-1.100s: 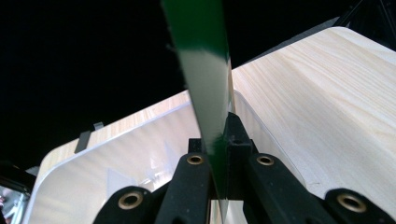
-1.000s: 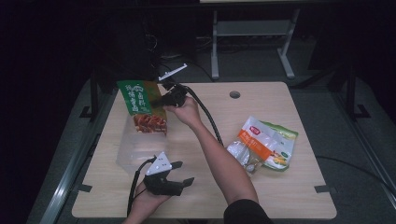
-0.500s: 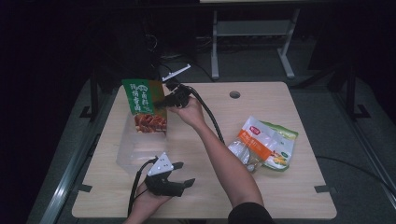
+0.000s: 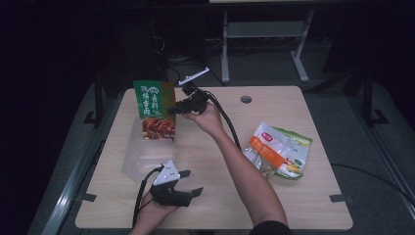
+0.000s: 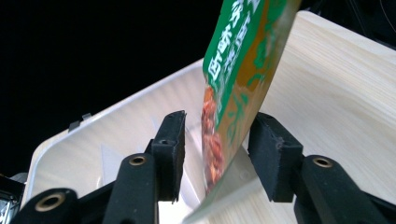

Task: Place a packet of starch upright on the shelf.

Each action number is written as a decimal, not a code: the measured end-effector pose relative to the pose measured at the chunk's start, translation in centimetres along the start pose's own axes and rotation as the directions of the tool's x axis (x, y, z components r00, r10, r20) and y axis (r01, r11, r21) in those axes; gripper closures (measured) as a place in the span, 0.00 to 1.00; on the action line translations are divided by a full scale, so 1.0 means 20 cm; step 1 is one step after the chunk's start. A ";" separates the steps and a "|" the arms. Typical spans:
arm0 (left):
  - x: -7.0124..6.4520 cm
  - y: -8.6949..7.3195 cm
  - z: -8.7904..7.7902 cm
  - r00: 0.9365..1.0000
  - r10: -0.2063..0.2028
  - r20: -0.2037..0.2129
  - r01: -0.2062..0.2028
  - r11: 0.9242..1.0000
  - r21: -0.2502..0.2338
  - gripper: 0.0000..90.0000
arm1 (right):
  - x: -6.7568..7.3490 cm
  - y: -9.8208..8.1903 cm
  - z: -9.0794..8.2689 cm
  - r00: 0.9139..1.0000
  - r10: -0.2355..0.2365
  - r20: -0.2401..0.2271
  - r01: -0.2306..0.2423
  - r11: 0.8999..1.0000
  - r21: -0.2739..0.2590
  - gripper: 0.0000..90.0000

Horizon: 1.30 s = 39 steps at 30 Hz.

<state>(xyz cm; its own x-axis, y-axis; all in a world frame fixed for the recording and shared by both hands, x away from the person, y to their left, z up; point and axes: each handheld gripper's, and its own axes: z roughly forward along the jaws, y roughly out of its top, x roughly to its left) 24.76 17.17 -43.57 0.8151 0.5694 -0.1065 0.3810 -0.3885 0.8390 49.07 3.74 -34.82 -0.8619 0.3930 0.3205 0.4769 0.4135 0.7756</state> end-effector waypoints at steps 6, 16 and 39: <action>-0.01 0.00 0.00 1.000 0.008 0.002 -0.008 1.000 0.001 0.29 | 0.00 -0.05 -0.08 1.000 0.014 0.013 -0.014 1.000 0.000 0.60; -0.01 0.00 0.01 1.000 0.020 0.003 -0.020 1.000 0.008 0.29 | 0.00 -0.11 -0.24 0.999 0.023 0.044 -0.023 1.000 -0.011 0.58; -0.03 0.00 0.05 0.999 0.032 0.018 -0.033 0.999 0.029 0.28 | -0.01 -0.36 -0.62 0.989 0.067 0.134 -0.065 0.998 -0.024 0.53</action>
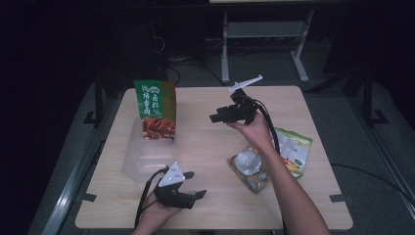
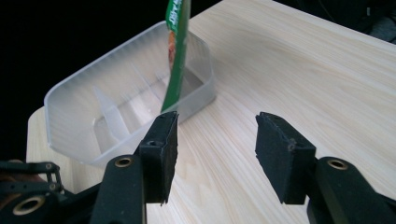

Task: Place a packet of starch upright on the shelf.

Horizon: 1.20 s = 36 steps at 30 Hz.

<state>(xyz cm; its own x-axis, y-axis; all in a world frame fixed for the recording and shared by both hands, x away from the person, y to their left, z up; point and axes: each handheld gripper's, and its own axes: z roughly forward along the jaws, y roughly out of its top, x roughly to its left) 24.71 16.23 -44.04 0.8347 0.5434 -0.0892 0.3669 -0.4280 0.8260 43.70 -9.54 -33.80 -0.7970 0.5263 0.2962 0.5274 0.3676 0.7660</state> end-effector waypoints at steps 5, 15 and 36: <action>0.01 0.00 0.00 1.000 0.011 -0.004 -0.011 1.000 0.004 0.28 | -0.03 -0.05 -0.07 1.000 0.018 0.018 -0.018 1.000 0.003 0.53; 0.00 0.00 0.00 1.000 0.009 -0.002 -0.009 1.000 0.002 0.28 | -0.04 -0.17 -0.21 0.998 0.045 0.050 -0.046 0.999 0.025 0.51; 0.00 0.00 0.01 1.000 0.007 0.002 -0.007 1.000 0.006 0.28 | -0.04 -0.38 -0.44 0.990 0.083 0.114 -0.087 0.996 0.032 0.51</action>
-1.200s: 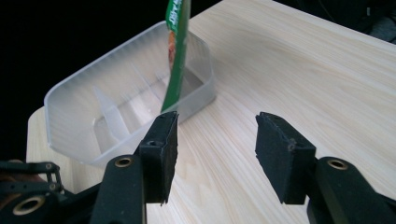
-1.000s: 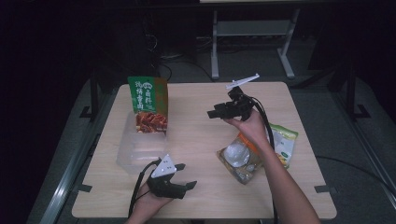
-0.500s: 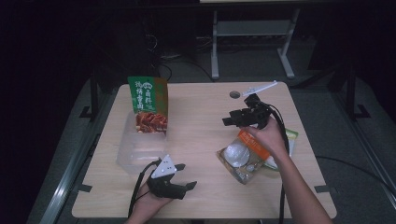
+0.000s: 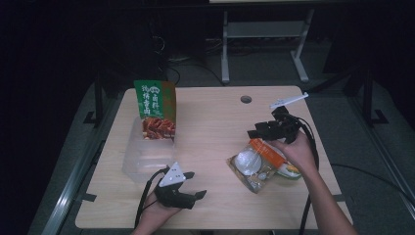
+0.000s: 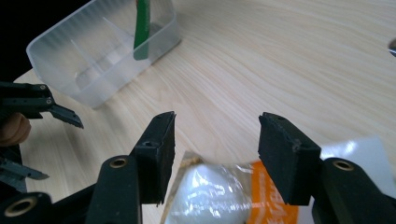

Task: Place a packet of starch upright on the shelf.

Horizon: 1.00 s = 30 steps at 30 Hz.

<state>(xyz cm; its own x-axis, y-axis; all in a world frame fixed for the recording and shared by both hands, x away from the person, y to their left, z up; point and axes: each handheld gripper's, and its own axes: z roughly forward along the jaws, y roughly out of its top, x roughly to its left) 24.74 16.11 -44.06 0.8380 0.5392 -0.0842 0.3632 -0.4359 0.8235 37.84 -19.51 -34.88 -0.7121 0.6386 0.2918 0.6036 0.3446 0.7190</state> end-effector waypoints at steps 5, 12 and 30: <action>0.00 0.00 0.01 1.000 0.000 0.004 0.000 1.000 0.001 0.28 | -0.02 -0.07 -0.06 1.000 0.019 0.011 -0.019 1.000 -0.008 0.51; -0.01 0.00 0.01 1.000 0.002 0.010 -0.002 1.000 0.005 0.28 | -0.03 -0.16 -0.13 0.999 0.042 0.018 -0.042 0.999 -0.005 0.51; -0.01 0.00 0.03 1.000 -0.002 0.012 0.002 1.000 0.005 0.28 | -0.05 -0.47 -0.27 0.994 0.093 0.060 -0.094 0.996 0.006 0.51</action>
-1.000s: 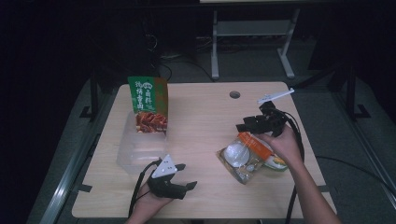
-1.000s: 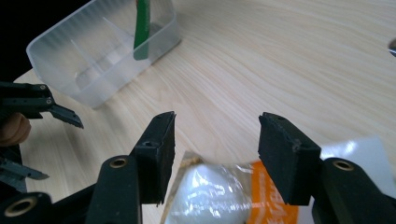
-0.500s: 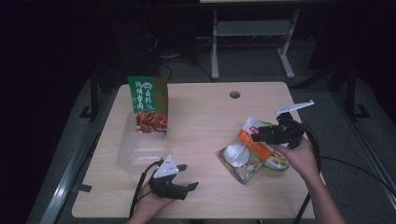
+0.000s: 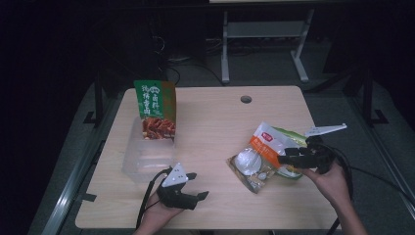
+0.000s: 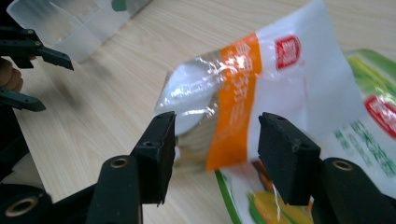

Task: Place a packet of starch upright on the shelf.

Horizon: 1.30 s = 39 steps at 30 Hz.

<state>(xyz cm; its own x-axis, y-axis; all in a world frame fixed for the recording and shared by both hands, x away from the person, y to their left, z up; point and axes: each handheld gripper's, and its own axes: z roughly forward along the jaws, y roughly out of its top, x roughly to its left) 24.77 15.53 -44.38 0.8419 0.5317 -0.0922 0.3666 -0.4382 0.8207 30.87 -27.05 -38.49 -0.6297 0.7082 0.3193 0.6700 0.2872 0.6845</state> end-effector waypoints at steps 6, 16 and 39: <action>-0.01 0.00 0.00 1.000 0.002 0.001 -0.002 1.000 0.002 0.28 | -0.03 -0.08 -0.04 0.999 0.040 0.022 -0.040 0.999 0.000 0.51; -0.01 0.00 0.01 1.000 0.006 0.003 -0.006 1.000 0.002 0.28 | -0.07 -0.06 0.03 0.997 0.055 0.045 -0.056 0.998 0.016 0.50; -0.01 0.01 0.02 1.000 0.021 0.010 -0.021 1.000 0.016 0.28 | -0.12 0.02 0.24 0.995 0.095 0.012 -0.095 0.995 0.006 0.79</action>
<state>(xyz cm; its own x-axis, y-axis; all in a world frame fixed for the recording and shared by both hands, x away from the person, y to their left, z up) 24.81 15.16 -44.47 0.8532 0.5153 -0.0805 0.3550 -0.4607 0.8134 34.58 -25.58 -42.05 -0.5583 0.7400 0.3751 0.7294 0.2224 0.6469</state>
